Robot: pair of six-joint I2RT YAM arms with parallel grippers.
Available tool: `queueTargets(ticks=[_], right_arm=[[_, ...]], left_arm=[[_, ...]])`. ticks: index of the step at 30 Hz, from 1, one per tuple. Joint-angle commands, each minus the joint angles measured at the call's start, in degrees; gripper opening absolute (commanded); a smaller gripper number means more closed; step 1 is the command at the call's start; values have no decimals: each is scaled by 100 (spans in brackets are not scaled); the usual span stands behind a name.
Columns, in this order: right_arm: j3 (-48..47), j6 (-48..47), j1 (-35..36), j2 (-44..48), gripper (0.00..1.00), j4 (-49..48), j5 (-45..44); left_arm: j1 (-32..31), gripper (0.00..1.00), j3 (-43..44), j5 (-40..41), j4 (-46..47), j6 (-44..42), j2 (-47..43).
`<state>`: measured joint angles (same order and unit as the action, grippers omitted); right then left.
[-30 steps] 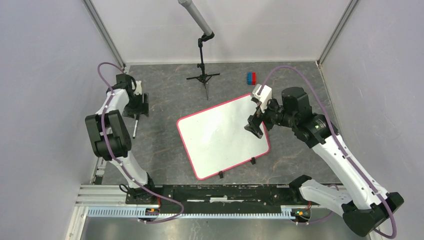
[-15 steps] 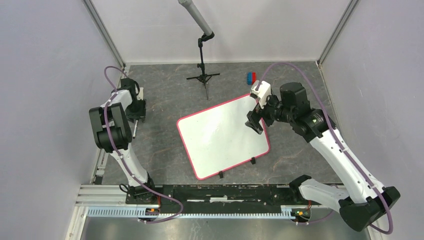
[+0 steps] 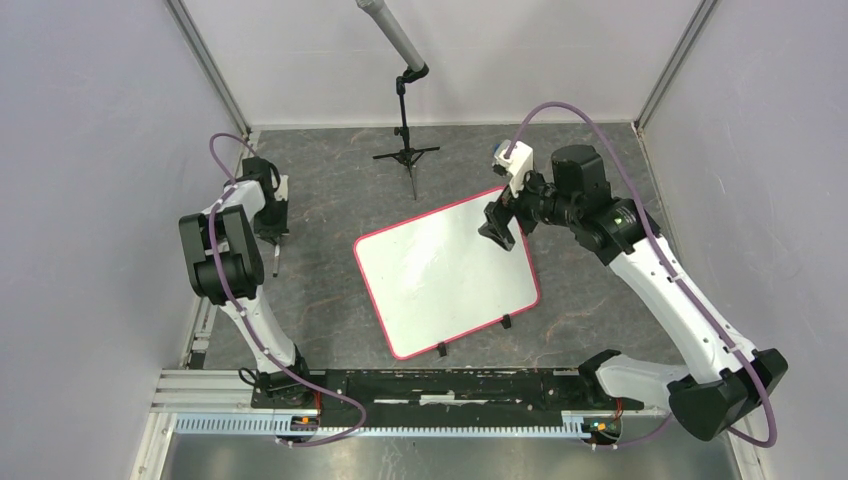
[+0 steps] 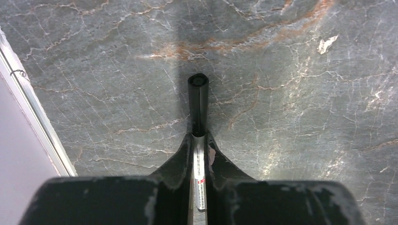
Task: Write a sentence on the whiteboard
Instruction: Pick up the whiteboard marker from the center of the board, then pass from the left arm to the right
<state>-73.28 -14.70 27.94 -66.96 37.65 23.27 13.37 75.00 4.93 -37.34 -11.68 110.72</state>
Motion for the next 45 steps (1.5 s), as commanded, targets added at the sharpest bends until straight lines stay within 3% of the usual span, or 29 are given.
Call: queueTargets(ticks=[1, 5, 10, 14, 20, 27, 33, 37, 45], right_arm=[[-308, 391, -26, 40, 98, -432, -74], [-228, 659, -25, 112, 98, -749, -31], [-477, 1002, -26, -86, 98, -934, 292], [-645, 1300, -26, -190, 98, -1344, 505], [-581, 1808, -21, -324, 98, -2465, 1596], [-459, 2970, 557, -766, 98, -3983, 1957], [-466, 3802, 1127, -1272, 98, -4843, 2033], [-737, 3845, 1582, -1635, 98, -4913, 1930], [-1224, 3794, 2020, -2091, 94, -4675, 1468]], left_arm=[[0, 4, -159, -281, 109, -70, 121], [-2, 2, -214, -917, -16, -3, -237], [-3, 2, 66, -2254, -407, 369, -1489], [-1, 2, 536, -3078, -483, 968, -2520], [-2, 2, 910, -4188, -152, 2338, -3579], [-11, 3, 171, -5154, 1689, 4386, -4657], [-37, 2, -734, -5564, 3477, 5982, -5344], [-108, 2, -1484, -5582, 4835, 7310, -5664], [-515, 2, -1989, -5142, 5367, 8009, -6160]])
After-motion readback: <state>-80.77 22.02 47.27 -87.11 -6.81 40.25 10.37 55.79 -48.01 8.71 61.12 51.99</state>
